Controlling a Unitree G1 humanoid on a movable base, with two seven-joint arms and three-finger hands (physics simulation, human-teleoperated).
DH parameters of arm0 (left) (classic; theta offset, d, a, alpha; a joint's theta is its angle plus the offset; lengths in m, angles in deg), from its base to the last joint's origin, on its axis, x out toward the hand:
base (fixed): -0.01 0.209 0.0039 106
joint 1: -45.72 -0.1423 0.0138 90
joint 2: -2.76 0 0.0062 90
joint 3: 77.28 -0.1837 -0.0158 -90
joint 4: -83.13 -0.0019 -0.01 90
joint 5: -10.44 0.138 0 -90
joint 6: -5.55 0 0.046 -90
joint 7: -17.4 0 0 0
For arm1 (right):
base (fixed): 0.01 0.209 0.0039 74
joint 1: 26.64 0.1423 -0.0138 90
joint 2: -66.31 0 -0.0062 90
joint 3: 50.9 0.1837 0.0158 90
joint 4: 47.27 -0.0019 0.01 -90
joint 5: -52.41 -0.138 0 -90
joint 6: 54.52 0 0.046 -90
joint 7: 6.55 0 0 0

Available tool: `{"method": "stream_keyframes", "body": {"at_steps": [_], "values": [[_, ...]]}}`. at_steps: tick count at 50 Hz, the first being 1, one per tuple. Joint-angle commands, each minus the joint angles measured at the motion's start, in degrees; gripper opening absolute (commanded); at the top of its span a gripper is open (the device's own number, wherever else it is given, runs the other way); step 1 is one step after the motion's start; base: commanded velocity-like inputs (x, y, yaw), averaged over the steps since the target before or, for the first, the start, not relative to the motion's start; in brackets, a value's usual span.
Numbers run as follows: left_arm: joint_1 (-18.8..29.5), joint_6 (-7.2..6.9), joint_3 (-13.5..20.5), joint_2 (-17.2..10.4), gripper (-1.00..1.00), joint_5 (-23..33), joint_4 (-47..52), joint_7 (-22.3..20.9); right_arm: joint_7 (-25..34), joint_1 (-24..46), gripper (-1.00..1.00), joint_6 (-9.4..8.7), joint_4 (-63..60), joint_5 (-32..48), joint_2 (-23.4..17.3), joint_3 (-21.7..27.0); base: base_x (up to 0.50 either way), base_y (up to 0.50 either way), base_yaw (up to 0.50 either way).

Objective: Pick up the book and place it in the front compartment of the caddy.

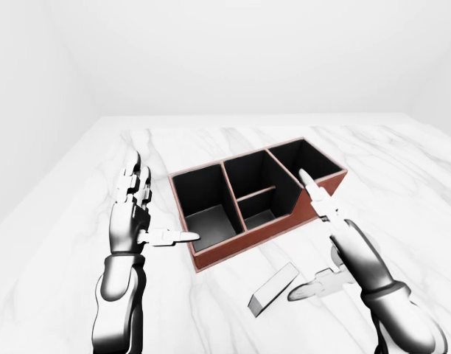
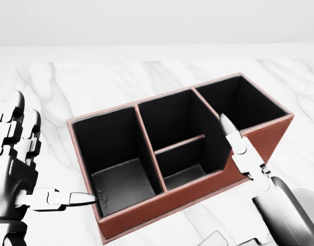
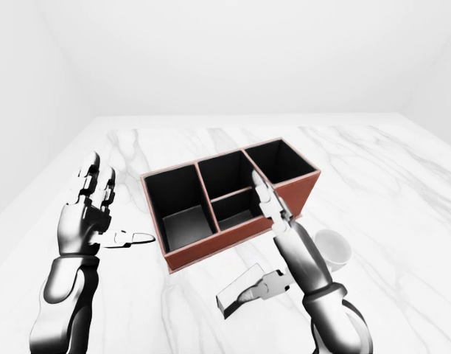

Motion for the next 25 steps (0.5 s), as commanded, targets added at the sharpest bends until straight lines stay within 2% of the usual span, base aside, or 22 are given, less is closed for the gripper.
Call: {"method": "stream_keyframes", "body": {"at_steps": [1,18,25], "values": [[0.0,0.00,0.0,0.0,0.98,0.0,0.3,0.0,1.2,-1.5,1.00,0.00,-0.2,1.3,0.3,-0.2,0.00,0.00,0.00],[-0.1,0.00,0.0,0.0,0.99,-0.1,0.4,-0.1,2.0,-3.1,1.00,0.00,0.3,3.5,0.6,-0.4,0.00,0.00,0.00],[-0.1,0.00,0.0,0.1,0.99,0.0,0.1,-0.1,1.8,-4.0,1.00,2.12,1.7,4.5,0.6,-0.4,0.00,0.00,0.00]]}}
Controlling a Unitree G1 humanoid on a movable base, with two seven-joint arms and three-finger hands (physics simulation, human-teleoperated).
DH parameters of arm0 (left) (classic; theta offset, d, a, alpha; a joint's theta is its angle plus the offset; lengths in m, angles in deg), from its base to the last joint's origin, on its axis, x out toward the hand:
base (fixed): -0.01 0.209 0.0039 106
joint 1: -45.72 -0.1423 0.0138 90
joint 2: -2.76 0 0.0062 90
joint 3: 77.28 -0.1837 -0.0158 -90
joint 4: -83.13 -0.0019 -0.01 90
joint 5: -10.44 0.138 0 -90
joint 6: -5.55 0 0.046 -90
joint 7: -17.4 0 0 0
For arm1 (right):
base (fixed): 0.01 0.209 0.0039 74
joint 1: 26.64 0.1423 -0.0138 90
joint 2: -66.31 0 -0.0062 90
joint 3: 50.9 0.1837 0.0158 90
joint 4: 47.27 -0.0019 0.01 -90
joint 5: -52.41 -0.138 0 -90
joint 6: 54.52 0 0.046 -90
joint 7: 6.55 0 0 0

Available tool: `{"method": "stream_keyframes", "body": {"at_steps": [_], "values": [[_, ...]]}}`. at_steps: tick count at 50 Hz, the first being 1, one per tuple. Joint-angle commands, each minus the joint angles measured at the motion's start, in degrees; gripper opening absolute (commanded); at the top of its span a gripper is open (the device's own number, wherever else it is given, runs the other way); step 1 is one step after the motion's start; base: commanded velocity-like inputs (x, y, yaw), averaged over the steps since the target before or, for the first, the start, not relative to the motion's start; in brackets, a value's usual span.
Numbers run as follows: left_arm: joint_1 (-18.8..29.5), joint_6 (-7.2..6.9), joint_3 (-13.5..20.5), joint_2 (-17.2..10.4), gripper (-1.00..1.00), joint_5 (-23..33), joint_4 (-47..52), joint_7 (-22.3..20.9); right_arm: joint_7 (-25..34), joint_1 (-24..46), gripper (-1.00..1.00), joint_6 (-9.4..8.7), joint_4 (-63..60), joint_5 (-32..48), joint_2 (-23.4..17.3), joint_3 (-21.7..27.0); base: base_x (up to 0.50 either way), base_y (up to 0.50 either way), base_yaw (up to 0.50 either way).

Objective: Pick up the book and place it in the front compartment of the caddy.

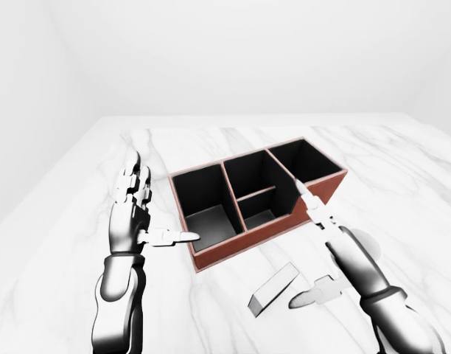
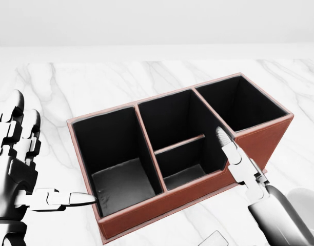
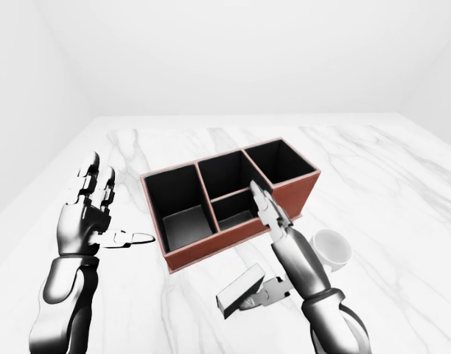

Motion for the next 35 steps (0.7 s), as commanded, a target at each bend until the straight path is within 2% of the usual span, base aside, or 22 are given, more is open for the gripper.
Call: {"method": "stream_keyframes", "body": {"at_steps": [1,9,12,20,35], "values": [[0.0,0.00,-0.1,0.0,0.99,0.0,-0.1,0.0,0.1,-1.2,1.00,1.72,1.1,1.6,0.2,-0.1,0.00,0.00,0.00],[-0.2,0.00,-0.2,0.0,0.99,0.1,0.4,0.0,0.4,-1.5,1.00,2.42,1.1,2.2,0.3,0.0,0.00,0.00,0.00],[-0.2,0.00,-0.2,0.1,0.99,0.1,0.3,-0.1,-0.2,-1.4,1.00,3.65,2.3,2.7,0.3,0.2,0.00,0.00,0.00],[-0.1,0.00,-0.2,0.0,0.99,0.1,-0.1,-0.1,-0.2,-1.6,1.00,4.50,2.7,3.6,0.4,0.2,0.00,0.00,0.00],[-0.2,0.00,-0.1,0.1,0.99,0.1,0.1,-0.2,-1.3,-2.4,1.00,7.52,4.8,5.4,0.3,-0.2,0.00,0.00,0.00]]}}
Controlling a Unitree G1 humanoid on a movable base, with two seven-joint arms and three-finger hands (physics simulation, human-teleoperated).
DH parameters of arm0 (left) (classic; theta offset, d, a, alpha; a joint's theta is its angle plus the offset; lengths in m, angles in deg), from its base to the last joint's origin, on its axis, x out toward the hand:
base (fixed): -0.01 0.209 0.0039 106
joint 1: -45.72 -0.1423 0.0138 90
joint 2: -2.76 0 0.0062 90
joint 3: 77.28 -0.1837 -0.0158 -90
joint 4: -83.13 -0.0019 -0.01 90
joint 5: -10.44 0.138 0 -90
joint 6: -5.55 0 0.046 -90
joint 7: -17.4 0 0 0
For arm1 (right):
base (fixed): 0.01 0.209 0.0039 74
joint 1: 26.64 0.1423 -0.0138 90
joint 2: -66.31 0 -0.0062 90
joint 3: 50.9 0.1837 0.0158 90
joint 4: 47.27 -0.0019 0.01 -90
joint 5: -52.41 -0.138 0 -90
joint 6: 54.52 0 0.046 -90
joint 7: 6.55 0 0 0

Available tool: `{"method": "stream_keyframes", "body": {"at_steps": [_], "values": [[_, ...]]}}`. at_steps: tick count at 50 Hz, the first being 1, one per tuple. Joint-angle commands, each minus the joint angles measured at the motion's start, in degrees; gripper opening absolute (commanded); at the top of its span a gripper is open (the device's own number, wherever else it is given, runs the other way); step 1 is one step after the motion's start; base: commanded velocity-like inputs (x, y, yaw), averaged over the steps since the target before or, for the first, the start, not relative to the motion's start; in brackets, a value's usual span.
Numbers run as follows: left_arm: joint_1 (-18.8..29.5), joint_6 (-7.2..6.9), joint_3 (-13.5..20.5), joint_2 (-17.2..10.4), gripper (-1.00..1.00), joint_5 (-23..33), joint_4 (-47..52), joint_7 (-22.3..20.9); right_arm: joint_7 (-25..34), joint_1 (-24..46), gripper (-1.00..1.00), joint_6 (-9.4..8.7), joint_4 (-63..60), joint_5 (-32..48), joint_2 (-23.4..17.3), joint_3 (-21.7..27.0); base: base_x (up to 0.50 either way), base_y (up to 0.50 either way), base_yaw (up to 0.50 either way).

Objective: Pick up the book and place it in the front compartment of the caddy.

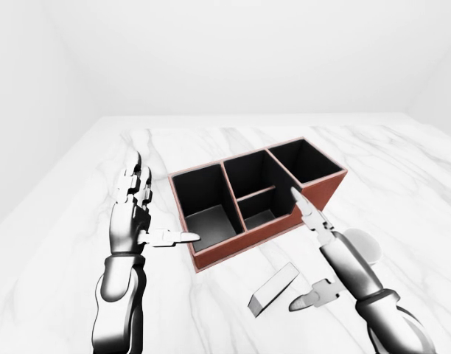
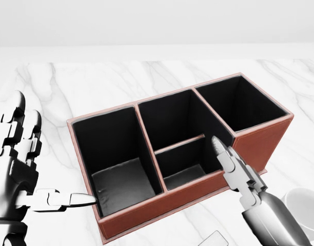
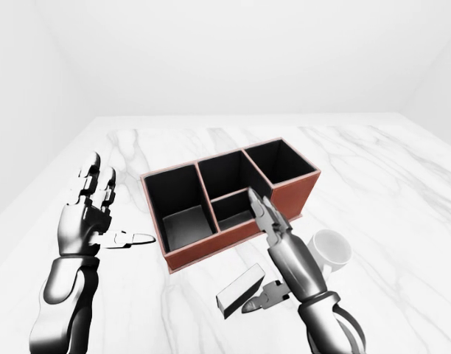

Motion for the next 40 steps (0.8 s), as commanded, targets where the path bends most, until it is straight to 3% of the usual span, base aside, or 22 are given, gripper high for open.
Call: {"method": "stream_keyframes", "body": {"at_steps": [1,10,40], "values": [[0.0,0.00,0.1,0.0,0.99,0.0,0.2,0.0,-0.7,-0.6,1.00,2.23,1.6,1.3,0.0,-0.3,0.00,0.00,0.00],[-0.1,0.00,0.0,0.0,0.99,0.0,0.1,-0.1,-1.6,-0.5,1.00,3.90,3.5,2.4,-0.3,-0.4,0.00,0.00,0.00],[0.1,0.00,-0.2,0.0,0.99,0.1,-0.3,0.0,-1.9,0.6,1.00,3.90,6.8,4.6,-1.2,-1.1,0.00,0.00,0.00]]}}
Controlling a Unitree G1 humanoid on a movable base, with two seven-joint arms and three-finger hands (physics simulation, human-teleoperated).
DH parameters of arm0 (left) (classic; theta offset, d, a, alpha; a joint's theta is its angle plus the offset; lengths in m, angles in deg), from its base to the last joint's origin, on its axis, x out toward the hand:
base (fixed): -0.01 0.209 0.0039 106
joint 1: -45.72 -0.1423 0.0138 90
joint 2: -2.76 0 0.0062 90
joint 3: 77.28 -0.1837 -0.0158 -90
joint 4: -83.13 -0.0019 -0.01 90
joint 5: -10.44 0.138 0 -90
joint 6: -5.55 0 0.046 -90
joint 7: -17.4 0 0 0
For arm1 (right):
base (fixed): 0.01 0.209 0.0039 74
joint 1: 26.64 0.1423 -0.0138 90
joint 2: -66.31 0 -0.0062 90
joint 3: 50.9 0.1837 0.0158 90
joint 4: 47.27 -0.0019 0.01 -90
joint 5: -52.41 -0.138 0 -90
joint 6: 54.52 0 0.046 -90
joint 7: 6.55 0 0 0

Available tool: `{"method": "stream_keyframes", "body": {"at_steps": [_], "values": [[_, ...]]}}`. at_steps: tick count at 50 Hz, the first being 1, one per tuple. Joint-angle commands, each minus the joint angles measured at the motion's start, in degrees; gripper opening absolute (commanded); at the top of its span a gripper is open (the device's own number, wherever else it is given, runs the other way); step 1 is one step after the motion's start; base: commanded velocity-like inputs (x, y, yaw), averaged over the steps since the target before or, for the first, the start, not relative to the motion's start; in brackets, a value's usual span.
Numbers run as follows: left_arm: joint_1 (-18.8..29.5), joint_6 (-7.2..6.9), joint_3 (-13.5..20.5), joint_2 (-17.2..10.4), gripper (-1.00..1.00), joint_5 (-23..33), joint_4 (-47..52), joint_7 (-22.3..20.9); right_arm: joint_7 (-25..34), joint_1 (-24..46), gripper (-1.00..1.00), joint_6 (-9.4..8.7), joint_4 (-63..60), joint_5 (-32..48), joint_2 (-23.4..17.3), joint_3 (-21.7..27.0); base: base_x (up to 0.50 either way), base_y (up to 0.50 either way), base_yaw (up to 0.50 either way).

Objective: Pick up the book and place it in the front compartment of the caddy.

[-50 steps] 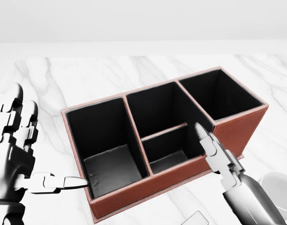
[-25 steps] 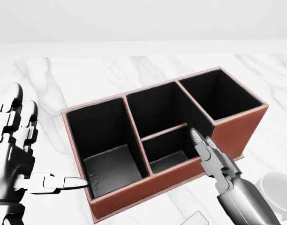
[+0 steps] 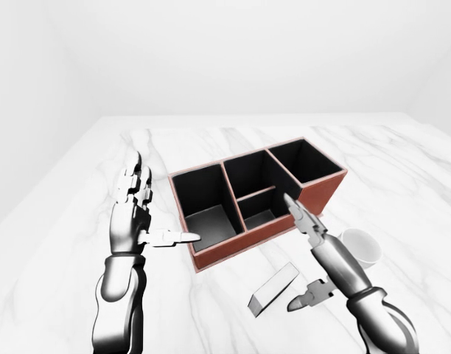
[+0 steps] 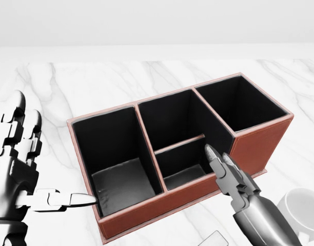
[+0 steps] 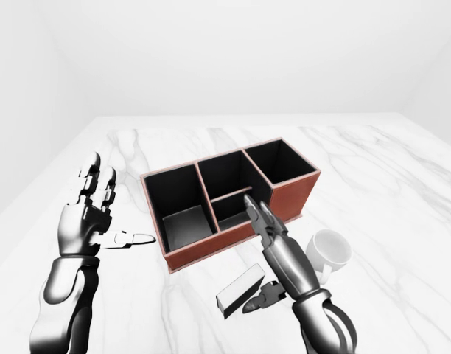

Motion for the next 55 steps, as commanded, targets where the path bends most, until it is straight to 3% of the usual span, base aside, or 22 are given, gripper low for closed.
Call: {"method": "stream_keyframes", "body": {"at_steps": [1,55], "values": [[0.1,0.00,-0.1,0.0,0.99,0.0,-0.3,0.0,-0.1,0.5,1.00,0.00,1.1,1.1,-0.2,-0.4,0.00,0.00,0.00],[-0.3,0.00,-0.3,0.1,0.99,0.4,0.3,0.2,-2.8,1.5,1.00,0.00,7.8,5.6,-2.4,-3.9,0.00,0.00,0.00]]}}
